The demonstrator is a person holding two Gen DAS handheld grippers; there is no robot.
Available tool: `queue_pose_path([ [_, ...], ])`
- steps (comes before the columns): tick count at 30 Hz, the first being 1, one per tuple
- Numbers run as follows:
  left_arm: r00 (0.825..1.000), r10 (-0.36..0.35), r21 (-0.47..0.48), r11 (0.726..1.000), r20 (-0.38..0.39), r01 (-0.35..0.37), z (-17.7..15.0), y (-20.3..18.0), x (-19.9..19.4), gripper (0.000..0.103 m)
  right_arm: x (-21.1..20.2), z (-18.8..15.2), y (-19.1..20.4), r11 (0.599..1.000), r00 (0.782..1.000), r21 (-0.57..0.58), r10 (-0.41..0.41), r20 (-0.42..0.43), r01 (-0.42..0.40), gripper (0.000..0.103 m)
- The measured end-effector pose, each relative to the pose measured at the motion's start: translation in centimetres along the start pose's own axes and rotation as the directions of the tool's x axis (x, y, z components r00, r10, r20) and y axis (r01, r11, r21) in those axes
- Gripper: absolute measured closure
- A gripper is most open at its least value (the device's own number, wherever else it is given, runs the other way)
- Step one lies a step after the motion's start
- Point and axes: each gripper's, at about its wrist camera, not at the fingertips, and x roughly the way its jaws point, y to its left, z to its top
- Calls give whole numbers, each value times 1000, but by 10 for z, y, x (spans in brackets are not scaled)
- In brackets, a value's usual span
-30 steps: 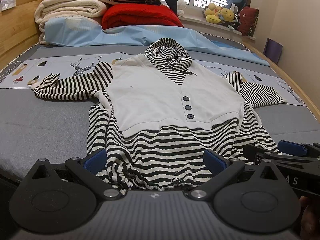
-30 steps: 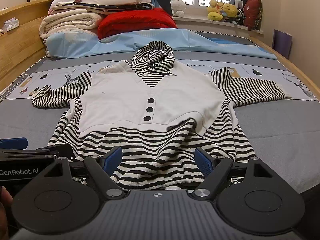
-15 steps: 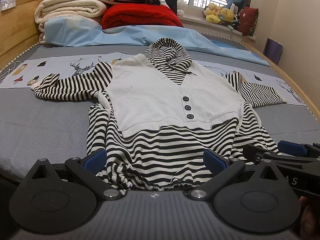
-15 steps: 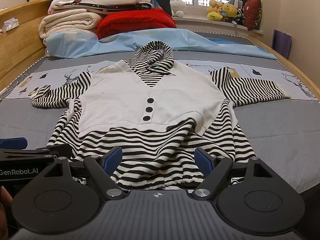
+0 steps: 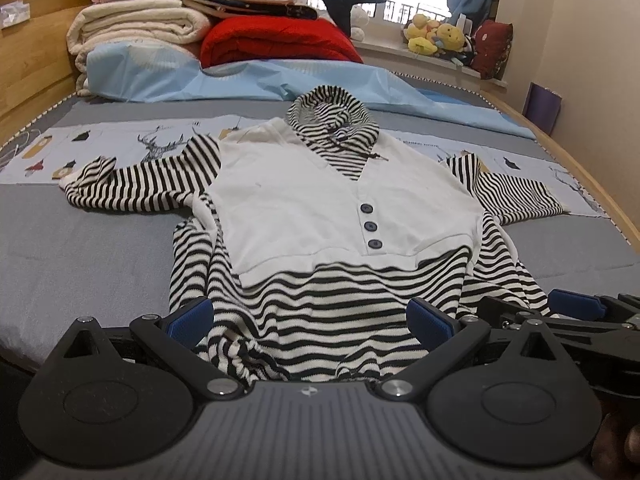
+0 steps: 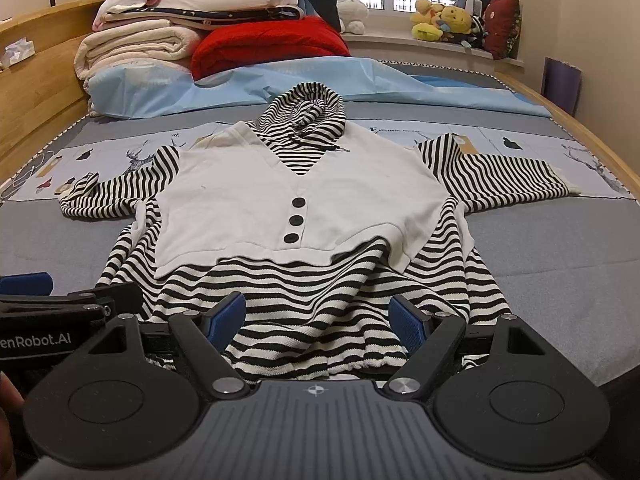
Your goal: Fold small clothes
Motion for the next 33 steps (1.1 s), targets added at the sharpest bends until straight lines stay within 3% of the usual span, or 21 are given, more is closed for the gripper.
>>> queue_pose_path([
  [4, 999, -4, 33, 999, 52, 3, 6, -3, -4, 1, 1, 3, 1, 1000, 1000, 16, -3, 14, 2, 23],
  [9, 994, -25, 47, 999, 106, 20, 26, 0, -9, 7, 3, 7, 2, 999, 999, 30, 22, 31, -23, 36],
  [11, 992, -41, 44, 998, 120, 35, 39, 6, -7, 16, 4, 9, 2, 999, 999, 30, 30, 41, -31, 37],
  [16, 991, -59, 37, 998, 123, 54, 86, 28, 23, 51, 6, 19, -1, 999, 998, 34, 25, 56, -27, 37],
  [21, 993, -21, -44, 999, 115, 26, 145, 77, 80, 74, 6, 46, -13, 999, 996, 26, 42, 76, -44, 37],
  [24, 993, 29, -75, 997, 113, -21, 169, 112, 119, 74, 22, 75, -17, 998, 995, -1, 65, 76, -65, 40],
  [26, 993, 59, -78, 996, 107, -50, 173, 137, 143, 74, 40, 98, -18, 999, 995, -9, 49, 91, -49, 40],
  [29, 995, 88, -114, 990, 47, -82, 165, 182, 179, 85, 74, 132, -18, 999, 993, -18, 36, 111, -34, 40],
  [33, 983, 181, -211, 961, 2, -176, 161, 252, 206, 89, 123, 173, -12, 998, 992, -23, 64, 108, -62, 47],
])
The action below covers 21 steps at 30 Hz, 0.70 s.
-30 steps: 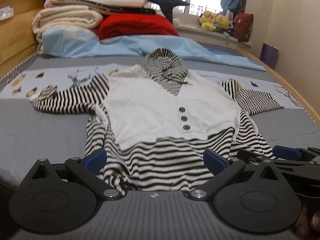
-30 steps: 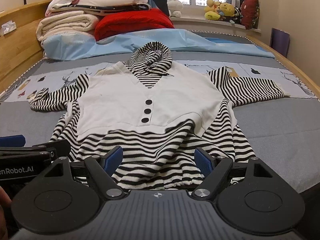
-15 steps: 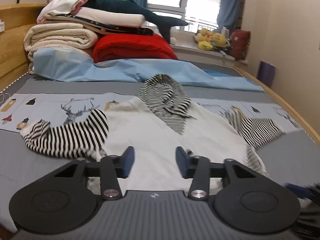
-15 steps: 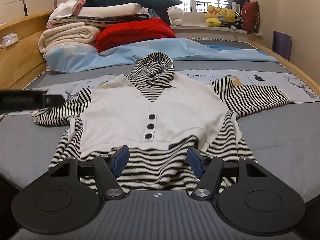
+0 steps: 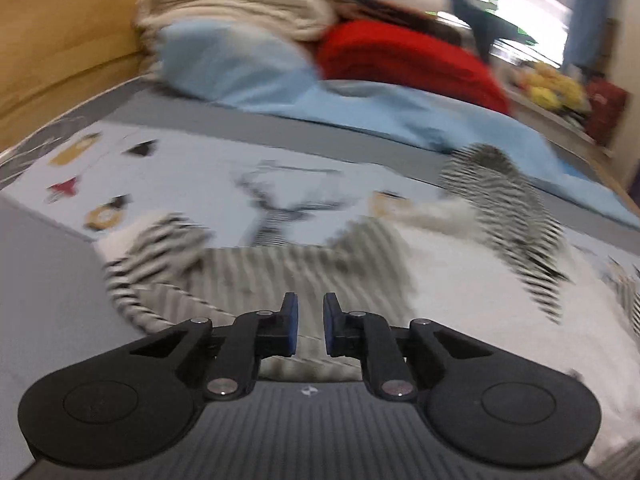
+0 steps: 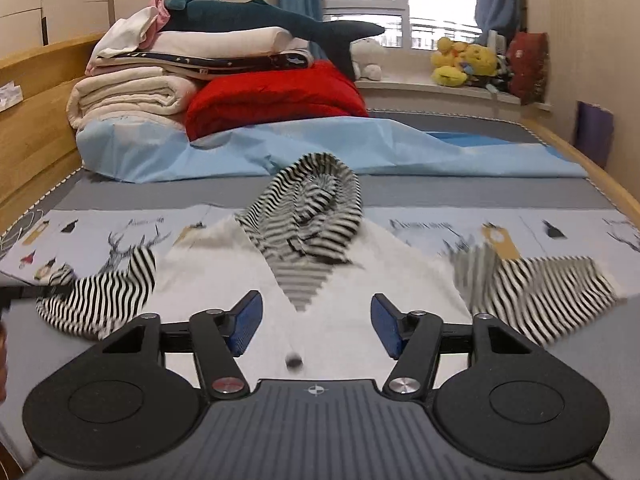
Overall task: Fold small clothes
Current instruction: 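Grasp the striped sleeve cuff with the left gripper and fold it across the body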
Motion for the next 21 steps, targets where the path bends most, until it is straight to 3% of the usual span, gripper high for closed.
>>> queue_pose_path([
  [3, 996, 93, -133, 987, -18, -94, 5, 54, 22, 89, 36, 20, 5, 998, 998, -21, 55, 9, -54, 62],
  [5, 990, 139, -230, 963, -28, -142, 6, 89, 33, 89, 54, 22, 9, 995, 996, -51, 87, 31, -86, 84],
  [7, 983, 178, -311, 933, -38, -181, 4, 117, 40, 83, 68, 14, 7, 993, 994, -65, 104, 41, -102, 90],
  [10, 978, 201, -415, 886, -53, -205, 5, 155, 52, 58, 91, 6, 7, 996, 994, -5, 86, -67, -87, 93],
  [14, 985, 166, -493, 853, -56, -171, 3, 179, 65, 53, 100, -1, 13, 990, 984, -16, 137, -117, -139, 92],
  [17, 986, 138, -480, 862, -90, -164, -1, 183, 82, 54, 102, -4, 17, 988, 981, -34, 148, -124, -153, 92],
  [18, 984, 155, -459, 871, -81, -175, -2, 181, 83, 57, 104, -5, 17, 988, 981, -34, 146, -131, -152, 92],
  [20, 973, 203, -418, 879, -109, -230, 4, 179, 82, 95, 107, -8, 15, 989, 979, -23, 139, -151, -144, 92],
  [21, 963, 237, -419, 867, -133, -271, 9, 177, 79, 98, 108, -9, 14, 990, 978, -15, 134, -160, -138, 92],
])
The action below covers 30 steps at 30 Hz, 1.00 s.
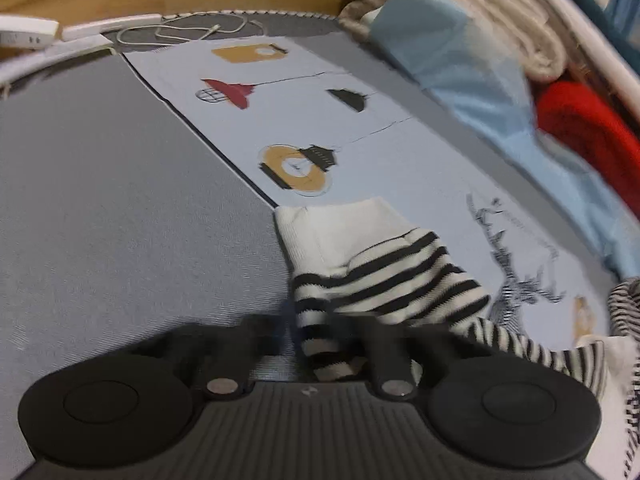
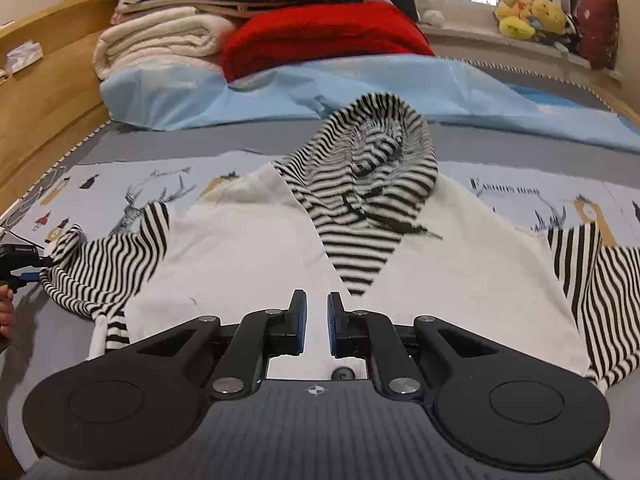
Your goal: Fold small clothes
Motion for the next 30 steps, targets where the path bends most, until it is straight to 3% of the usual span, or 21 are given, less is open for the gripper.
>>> queue_pose_path([
  [2, 994, 72, -28, 997, 80, -70, 10, -15, -25, 98, 2, -2, -5, 1000, 1000, 26, -11, -17, 12, 92],
  [4, 980, 34, 52, 998, 195, -44, 14, -53, -57, 99, 3, -3, -10, 999, 999, 45, -25, -28, 27, 92],
  [7, 936, -172, 233, 967, 307, 101, -5, -129, -123, 99, 1, -3, -19, 996, 998, 70, -49, -39, 52, 92],
  [9, 896, -332, 342, 912, 294, 226, -33, -177, -159, 99, -2, -3, -27, 993, 997, 93, -66, -41, 69, 92],
  [12, 828, -534, 515, 766, 174, 385, -99, -253, -200, 99, -9, -1, -47, 982, 994, 150, -107, -29, 111, 92],
  [14, 791, -612, 558, 662, 16, 501, -148, -291, -210, 98, -14, 0, -63, 970, 990, 199, -141, -25, 143, 92],
  [16, 764, -624, 534, 594, -166, 602, -195, -317, -210, 97, -19, -1, -85, 945, 982, 267, -188, -28, 188, 92],
  [17, 741, -618, 517, 559, -262, 649, -215, -327, -213, 96, -22, -2, -96, 929, 977, 304, -211, -35, 212, 92],
  [19, 715, -611, 505, 523, -341, 687, -230, -334, -223, 84, -26, -5, -120, 886, 965, 385, -254, -62, 258, 92],
  [20, 718, -612, 509, 524, -332, 683, -230, -333, -231, 80, -29, -7, -131, 861, 960, 427, -270, -80, 277, 91],
  [22, 757, -594, 523, 570, -271, 634, -217, -328, -241, 67, -31, -10, -148, 819, 956, 496, -273, -109, 290, 91],
  [26, 849, -512, 415, 749, -132, 517, -166, -305, -230, 67, -31, -12, -164, 768, 970, 593, -212, -121, 242, 91],
  [28, 877, -473, 346, 812, -81, 470, -151, -285, -212, 67, -28, -13, -165, 759, 976, 614, -186, -114, 217, 91],
  [30, 919, -389, 328, 862, -60, 386, -145, -267, -192, 67, -19, -17, -165, 752, 984, 634, -140, -110, 178, 91],
])
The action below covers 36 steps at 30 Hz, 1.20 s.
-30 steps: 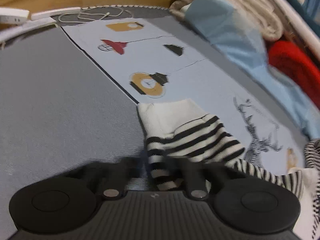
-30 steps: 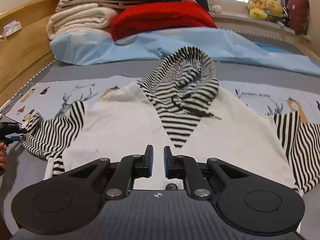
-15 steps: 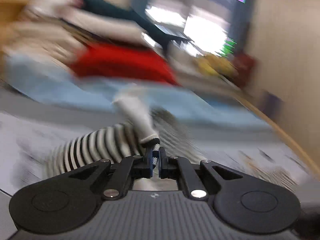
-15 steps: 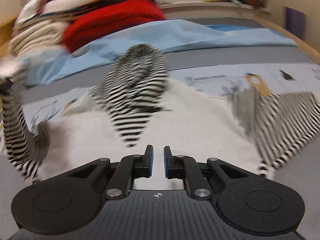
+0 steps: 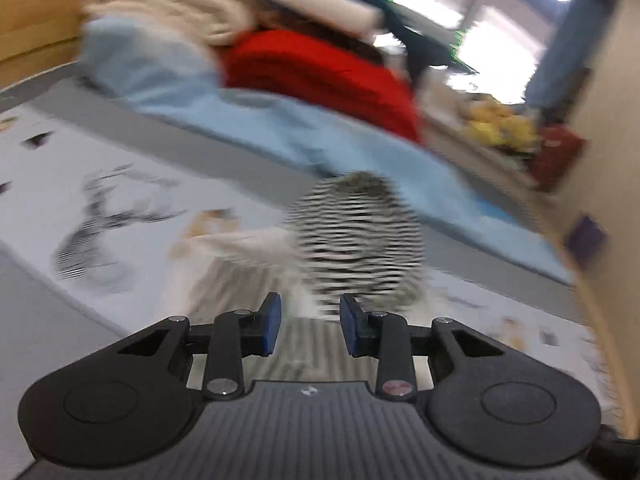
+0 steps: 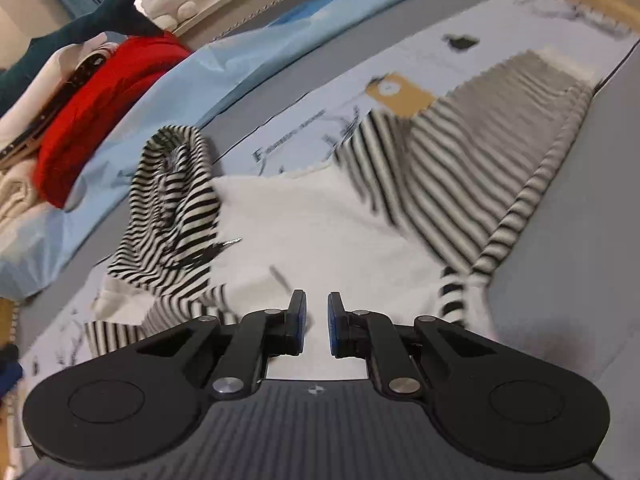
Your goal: Fold small clothes
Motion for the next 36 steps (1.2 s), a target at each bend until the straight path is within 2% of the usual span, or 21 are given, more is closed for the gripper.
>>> queue_pose_path([
  [2, 995, 76, -20, 997, -58, -77, 8, 17, 13, 68, 13, -1, 0, 1000, 999, 19, 24, -34, -24, 91],
  [4, 995, 88, -49, 995, -51, -90, 18, 28, 19, 68, 28, -5, 1, 998, 996, 39, 49, -73, -47, 91],
  [7, 992, 122, -21, 992, -22, -122, 25, 37, 22, 68, 50, -11, 0, 992, 989, 101, 92, -114, -81, 91],
  [10, 994, 108, -27, 994, -24, -109, 29, 42, 28, 68, 76, -18, -2, 966, 971, 224, 170, -169, -130, 80],
  [13, 995, 99, -16, 995, -20, -99, 36, 39, 32, 68, 92, -22, 1, 951, 967, 289, 168, -191, -108, 60],
  [14, 995, 100, -9, 995, -14, -100, 37, 40, 33, 68, 96, -23, 2, 949, 967, 298, 167, -192, -104, 57],
  [18, 993, 115, -1, 993, 2, -115, 42, 46, 35, 68, 104, -20, 9, 946, 970, 306, 167, -176, -107, 58],
  [19, 993, 119, -5, 993, 1, -119, 44, 48, 37, 68, 103, -18, 10, 951, 972, 290, 161, -169, -108, 70],
  [20, 992, 124, -11, 992, -1, -124, 45, 50, 38, 68, 103, -17, 12, 956, 975, 273, 156, -156, -109, 93],
  [22, 991, 130, -22, 991, -5, -130, 46, 54, 40, 68, 95, -13, 16, 969, 984, 221, 141, -111, -114, 98],
  [24, 991, 132, -30, 991, -7, -133, 47, 56, 42, 68, 73, -7, 28, 978, 987, 135, 160, -11, -157, 98],
  [25, 991, 131, -30, 991, -9, -131, 48, 56, 43, 68, 53, -4, 37, 978, 979, 69, 194, 65, -198, 98],
  [26, 992, 130, -28, 991, -11, -130, 48, 55, 44, 68, 29, -2, 47, 973, 960, -24, 229, 161, -228, 98],
  [28, 991, 133, -18, 991, -22, -134, 47, 54, 47, 68, -8, -9, 57, 957, 906, -187, 273, 323, -222, 98],
  [29, 990, 136, -13, 991, -35, -137, 46, 53, 50, 68, -14, -11, 55, 959, 899, -209, 258, 353, -193, 98],
  [31, 987, 140, -12, 990, -75, -141, 42, 52, 57, 68, -3, -11, 39, 985, 942, -159, 113, 317, -65, 98],
  [32, 986, 141, -13, 990, -93, -143, 40, 52, 60, 68, 13, -11, 30, 991, 969, -130, 7, 247, 26, 97],
  [33, 983, 140, -12, 990, -116, -143, 36, 50, 64, 68, 34, -10, 19, 989, 987, -106, -86, 136, 100, 97],
  [34, 981, 137, -12, 990, -139, -140, 33, 49, 68, 68, 51, -9, 4, 987, 988, -50, -149, 27, 150, 96],
  [35, 979, 127, -18, 991, -161, -132, 31, 48, 71, 68, 59, -10, -11, 983, 983, 33, -180, -35, 181, 93],
  [36, 977, 115, -27, 992, -181, -121, 28, 48, 74, 68, 59, -11, -22, 976, 981, 102, -187, -51, 192, 92],
])
